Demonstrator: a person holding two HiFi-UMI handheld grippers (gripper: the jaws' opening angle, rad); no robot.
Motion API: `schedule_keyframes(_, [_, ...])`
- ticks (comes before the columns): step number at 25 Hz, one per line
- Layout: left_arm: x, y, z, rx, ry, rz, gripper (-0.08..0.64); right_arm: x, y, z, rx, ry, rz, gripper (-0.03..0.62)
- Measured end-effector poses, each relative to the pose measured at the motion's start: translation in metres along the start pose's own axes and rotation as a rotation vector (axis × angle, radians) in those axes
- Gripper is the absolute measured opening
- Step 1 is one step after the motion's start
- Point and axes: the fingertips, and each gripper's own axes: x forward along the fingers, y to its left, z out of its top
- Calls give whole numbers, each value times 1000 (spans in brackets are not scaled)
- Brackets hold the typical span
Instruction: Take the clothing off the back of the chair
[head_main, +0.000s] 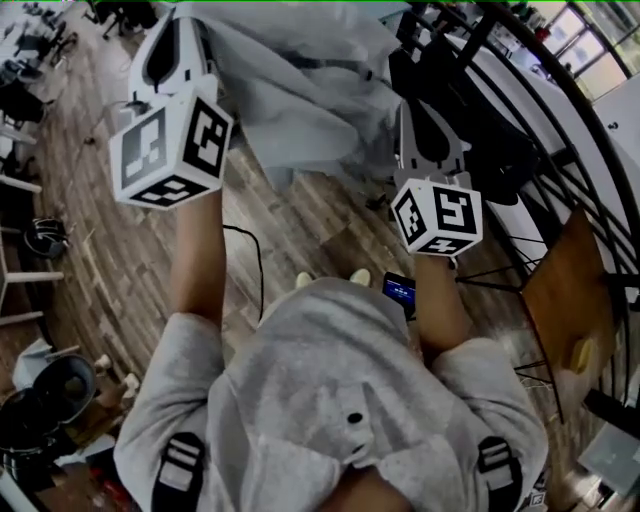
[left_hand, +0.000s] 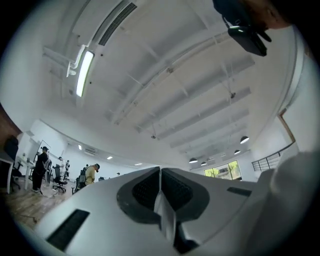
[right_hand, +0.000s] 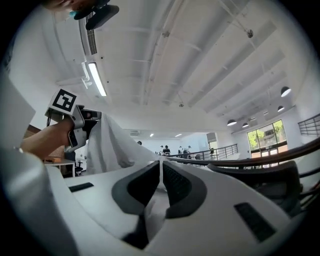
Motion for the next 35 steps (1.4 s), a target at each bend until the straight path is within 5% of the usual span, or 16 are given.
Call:
schedule_keyframes(7, [-21,11,-52,114,129,0,12,32,58,-16,-5,46,101,34])
schedule_keyframes(18, [-58,84,-116,217,266,169,12,85,128,-39,-6,110,285,34])
schedule_keyframes(28, [-145,143,-116,173,317,231,12,67,222,-47,-38,129,408,34])
schedule_keyframes(35, [-162,144,-122,131,315,189,12,63,247,-56,-66,149,423,34])
